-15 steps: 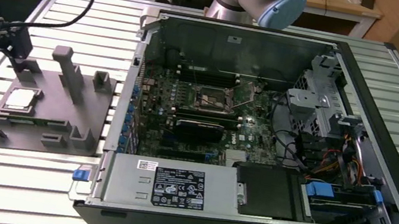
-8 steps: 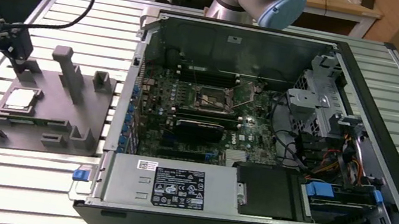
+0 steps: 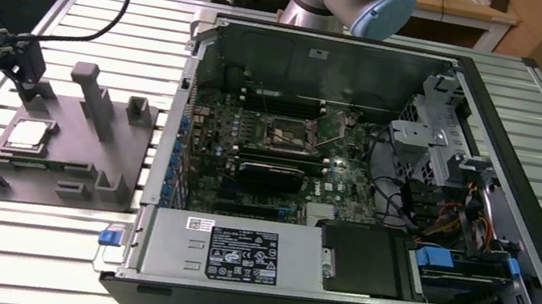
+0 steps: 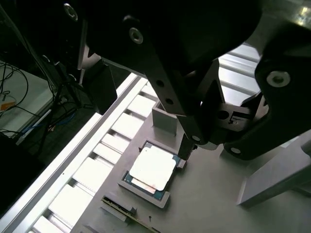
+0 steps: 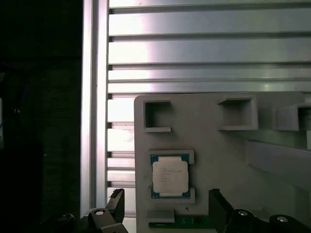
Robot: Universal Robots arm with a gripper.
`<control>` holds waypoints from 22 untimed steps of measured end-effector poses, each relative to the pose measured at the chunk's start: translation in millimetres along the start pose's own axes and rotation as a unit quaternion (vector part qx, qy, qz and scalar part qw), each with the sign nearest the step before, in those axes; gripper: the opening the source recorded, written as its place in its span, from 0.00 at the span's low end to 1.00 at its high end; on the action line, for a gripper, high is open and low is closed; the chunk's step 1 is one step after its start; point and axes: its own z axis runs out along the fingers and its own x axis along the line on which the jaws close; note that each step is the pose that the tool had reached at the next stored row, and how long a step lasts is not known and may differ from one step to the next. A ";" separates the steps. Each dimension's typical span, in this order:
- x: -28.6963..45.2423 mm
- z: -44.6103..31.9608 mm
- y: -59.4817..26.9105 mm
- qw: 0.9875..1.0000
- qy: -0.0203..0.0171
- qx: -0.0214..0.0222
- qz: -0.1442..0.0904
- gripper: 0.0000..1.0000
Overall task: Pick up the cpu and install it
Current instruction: 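Pick up the cpu and move it towards the insertion slot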
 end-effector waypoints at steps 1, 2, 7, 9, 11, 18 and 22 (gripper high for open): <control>0.0 0.5 0.0 1.000 0.000 0.000 0.000 0.78; -0.1 1.1 0.0 1.000 0.000 0.000 0.000 0.78; -0.2 3.6 -0.1 1.000 0.000 0.000 0.000 0.78; -0.3 4.7 -0.2 1.000 0.000 0.000 0.000 0.78; -0.4 5.8 -0.2 1.000 0.000 0.000 0.000 0.78; -0.6 10.3 -0.4 1.000 0.000 0.000 0.000 0.78; -0.8 12.6 -0.5 1.000 0.000 0.000 0.000 0.78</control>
